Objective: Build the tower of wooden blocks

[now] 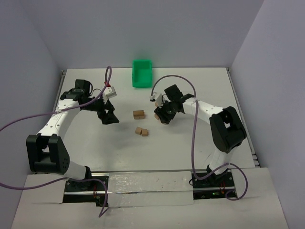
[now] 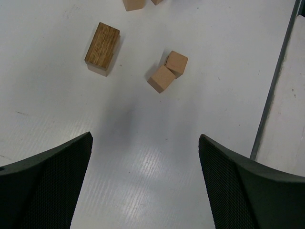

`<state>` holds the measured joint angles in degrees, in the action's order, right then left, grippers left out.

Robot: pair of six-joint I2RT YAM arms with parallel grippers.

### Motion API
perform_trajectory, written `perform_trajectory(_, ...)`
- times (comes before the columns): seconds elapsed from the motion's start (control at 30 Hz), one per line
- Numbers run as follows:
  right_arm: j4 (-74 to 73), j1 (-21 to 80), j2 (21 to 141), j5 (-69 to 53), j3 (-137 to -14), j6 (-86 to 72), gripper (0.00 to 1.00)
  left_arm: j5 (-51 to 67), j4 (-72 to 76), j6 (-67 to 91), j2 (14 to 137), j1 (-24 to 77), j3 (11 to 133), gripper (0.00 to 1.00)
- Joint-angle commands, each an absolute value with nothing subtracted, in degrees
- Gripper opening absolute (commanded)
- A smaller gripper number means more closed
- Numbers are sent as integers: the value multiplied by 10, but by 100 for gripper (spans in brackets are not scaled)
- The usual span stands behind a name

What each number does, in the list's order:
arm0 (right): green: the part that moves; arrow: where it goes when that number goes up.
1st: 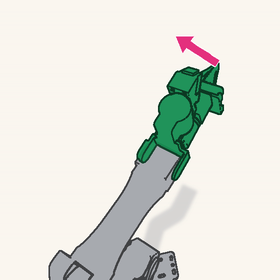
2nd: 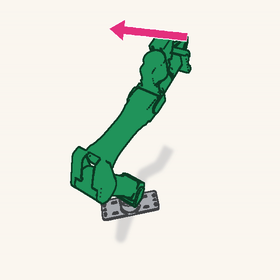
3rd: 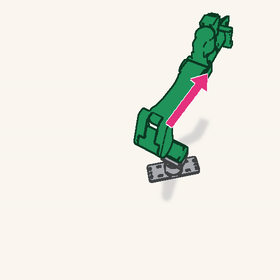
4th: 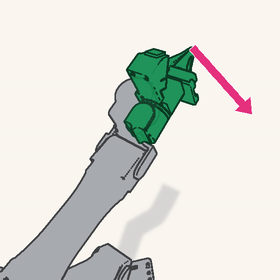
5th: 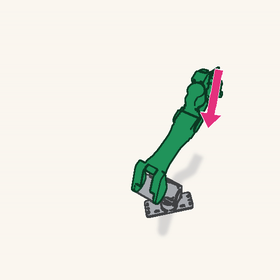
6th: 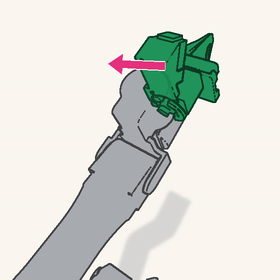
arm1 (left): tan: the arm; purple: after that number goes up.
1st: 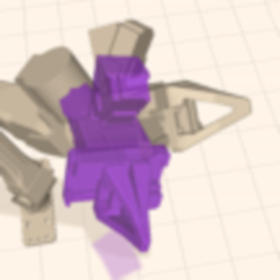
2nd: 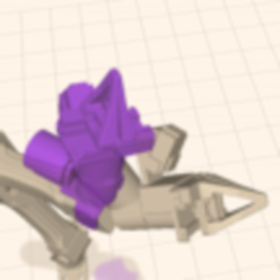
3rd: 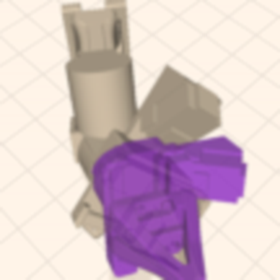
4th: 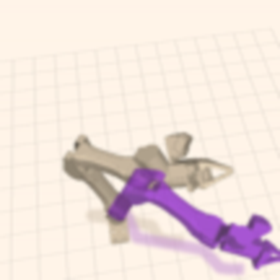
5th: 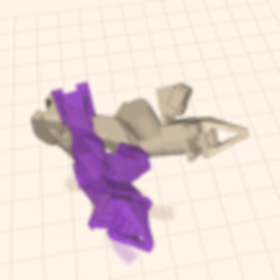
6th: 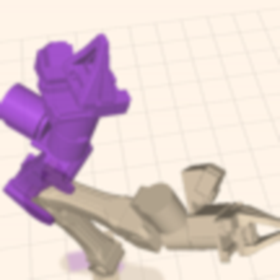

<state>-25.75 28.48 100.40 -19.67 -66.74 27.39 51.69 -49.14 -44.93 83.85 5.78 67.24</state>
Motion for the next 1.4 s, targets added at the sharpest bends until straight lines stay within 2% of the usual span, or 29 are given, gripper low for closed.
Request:
perform_trajectory(0.0, -263, 289, 1031, -175, -717, 301, 58, 545, -494, -480, 818, 55, 673, 98)
perform_trajectory(0.23, -265, 289, 1041, -162, -718, 321, 62, 548, -492, -484, 824, 55, 674, 98)
perform_trajectory(0.5, -286, 289, 1050, -174, -712, 362, 56, 548, -482, -481, 823, 56, 672, 99)
perform_trajectory(0.73, -288, 289, 1055, -181, -721, 386, 45, 546, -487, -488, 837, 56, 683, 99)
perform_trajectory(0.9, -301, 289, 1053, -180, -733, 408, 30, 549, -478, -480, 842, 57, 689, 99)
perform_trajectory(1.0, -318, 289, 1046, -190, -746, 416, 26, 555, -471, -473, 847, 57, 692, 99)
perform_trajectory(1.2, -407, 296, 1028, -243, -837, 464, 14, 608, -473, -435, 890, 43, 719, 99)
perform_trajectory(1.37, -503, 318, 1066, -259, -956, 499, 12, 644, -438, -381, 899, 16, 718, 99)
